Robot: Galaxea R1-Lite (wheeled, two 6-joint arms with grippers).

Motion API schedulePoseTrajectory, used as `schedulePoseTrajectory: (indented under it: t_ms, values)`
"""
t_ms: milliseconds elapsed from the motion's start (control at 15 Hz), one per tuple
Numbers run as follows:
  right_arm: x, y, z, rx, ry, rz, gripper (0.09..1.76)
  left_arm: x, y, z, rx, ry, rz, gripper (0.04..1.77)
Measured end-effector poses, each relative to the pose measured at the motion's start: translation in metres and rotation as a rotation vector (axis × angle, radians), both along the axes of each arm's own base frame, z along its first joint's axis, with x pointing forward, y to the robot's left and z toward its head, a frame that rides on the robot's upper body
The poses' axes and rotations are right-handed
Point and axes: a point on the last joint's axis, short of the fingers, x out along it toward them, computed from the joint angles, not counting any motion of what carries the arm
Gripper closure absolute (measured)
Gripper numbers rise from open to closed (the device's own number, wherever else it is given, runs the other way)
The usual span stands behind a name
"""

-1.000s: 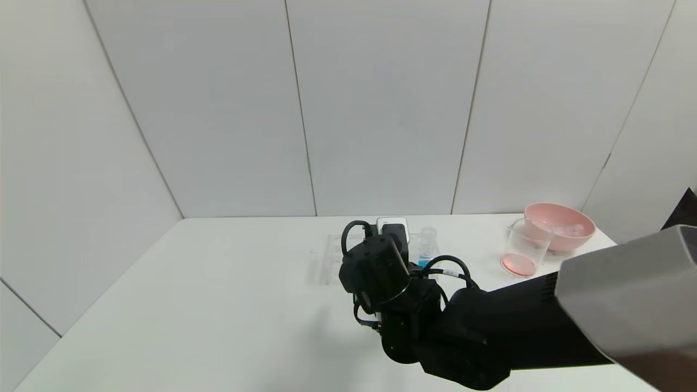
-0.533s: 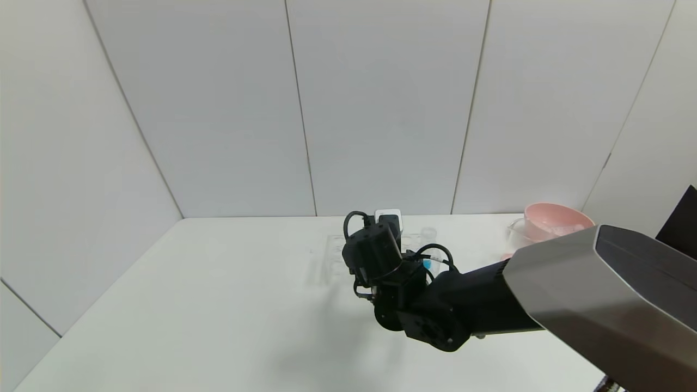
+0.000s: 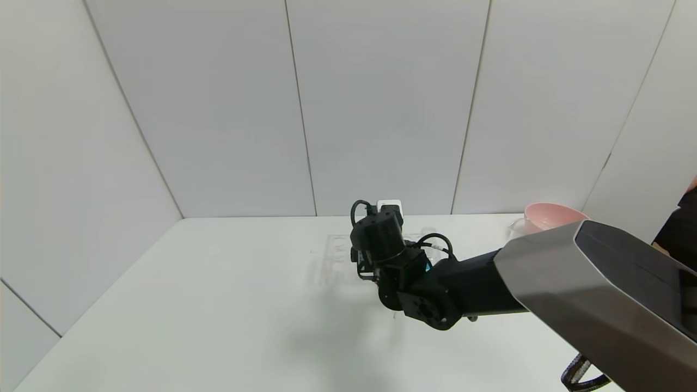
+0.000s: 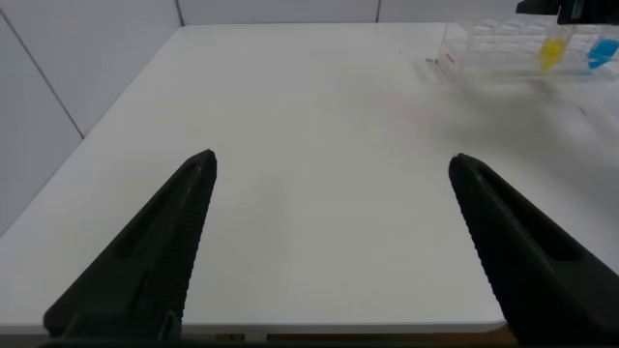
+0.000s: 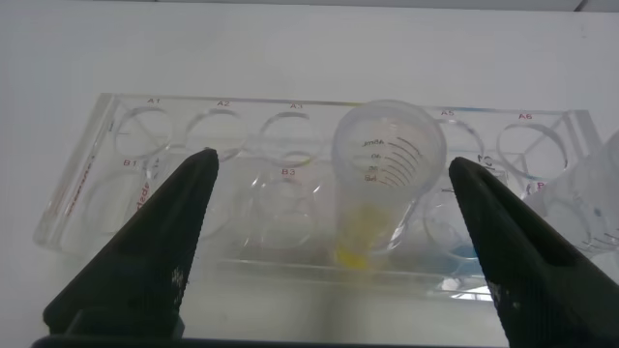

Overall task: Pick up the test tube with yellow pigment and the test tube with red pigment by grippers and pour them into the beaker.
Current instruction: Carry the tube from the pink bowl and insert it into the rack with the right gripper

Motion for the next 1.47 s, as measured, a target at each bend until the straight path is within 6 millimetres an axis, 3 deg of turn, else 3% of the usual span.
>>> schedulePoseTrajectory:
  t_ms: [1000,1067,1267,1467]
  values:
    - [0.0044,-0.0036,-0.0035,-0.029,0.003,-0.002,0.14,0.0000,0.0000,0.0000,0.000,0.000,0.000,0.09]
    - [0.0042,-0.0038,-0.0040,-0.031,0.005,-0.001,0.21,0.0000,0.0000,0.0000,0.000,0.000,0.000,0.09]
    - [0.0037,-0.0042,-0.0041,-0.032,0.007,-0.002,0.71,0.0000,0.0000,0.0000,0.000,0.000,0.000,0.09]
    - [0.0032,-0.0047,-0.0031,-0.032,0.006,-0.002,1.04,0.0000,0.0000,0.0000,0.000,0.000,0.000,0.09]
